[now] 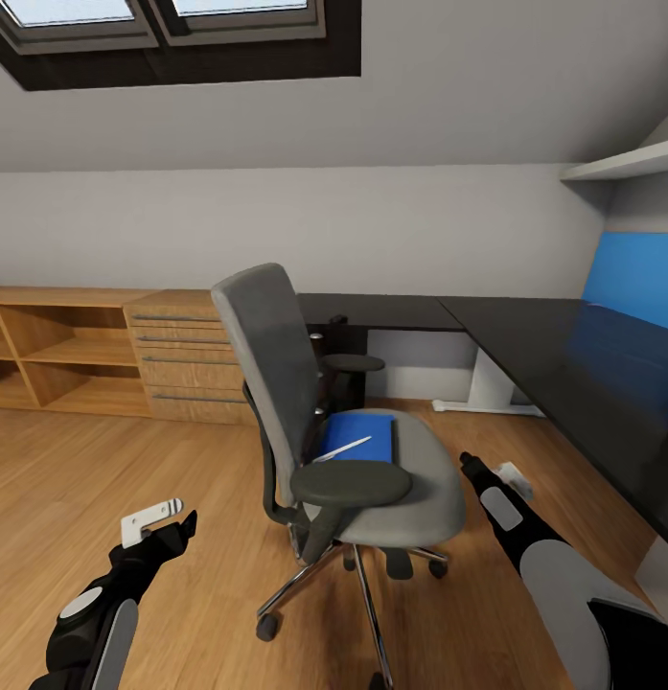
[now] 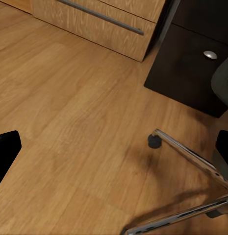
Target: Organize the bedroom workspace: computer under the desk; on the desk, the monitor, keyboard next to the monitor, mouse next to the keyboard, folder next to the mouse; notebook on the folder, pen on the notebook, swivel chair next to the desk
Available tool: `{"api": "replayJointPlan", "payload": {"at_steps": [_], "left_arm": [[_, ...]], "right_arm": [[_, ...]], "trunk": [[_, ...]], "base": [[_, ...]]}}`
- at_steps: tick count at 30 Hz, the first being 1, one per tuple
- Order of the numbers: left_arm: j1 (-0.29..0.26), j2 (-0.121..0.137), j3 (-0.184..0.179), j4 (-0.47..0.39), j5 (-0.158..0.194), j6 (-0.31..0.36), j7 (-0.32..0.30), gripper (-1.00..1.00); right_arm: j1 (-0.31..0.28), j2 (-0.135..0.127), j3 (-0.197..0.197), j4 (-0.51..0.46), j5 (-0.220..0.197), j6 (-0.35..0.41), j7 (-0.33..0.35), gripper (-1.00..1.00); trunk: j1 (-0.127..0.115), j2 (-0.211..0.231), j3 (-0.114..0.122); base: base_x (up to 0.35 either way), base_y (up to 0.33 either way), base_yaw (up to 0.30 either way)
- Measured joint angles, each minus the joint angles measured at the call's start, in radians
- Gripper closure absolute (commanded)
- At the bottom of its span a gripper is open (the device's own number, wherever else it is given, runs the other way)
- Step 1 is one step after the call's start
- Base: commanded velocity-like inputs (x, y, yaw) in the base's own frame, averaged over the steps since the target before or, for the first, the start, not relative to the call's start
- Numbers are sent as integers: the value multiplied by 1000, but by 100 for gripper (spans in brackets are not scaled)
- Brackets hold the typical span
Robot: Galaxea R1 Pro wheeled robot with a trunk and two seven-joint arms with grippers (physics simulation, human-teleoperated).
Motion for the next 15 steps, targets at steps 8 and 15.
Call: {"api": "replayJointPlan", "payload": {"at_steps": [8, 15], "left_arm": [[0, 0, 0, 1, 0, 0, 0, -100], [0, 0, 0, 5, 0, 1, 0, -100]], "right_arm": [[0, 0, 0, 0, 0, 0, 0, -100], [0, -1, -1, 0, 0, -1, -1, -100]], "trunk": [[0, 0, 0], [0, 0, 0]], "base": [[23, 0, 0], [184, 0, 0]]}}
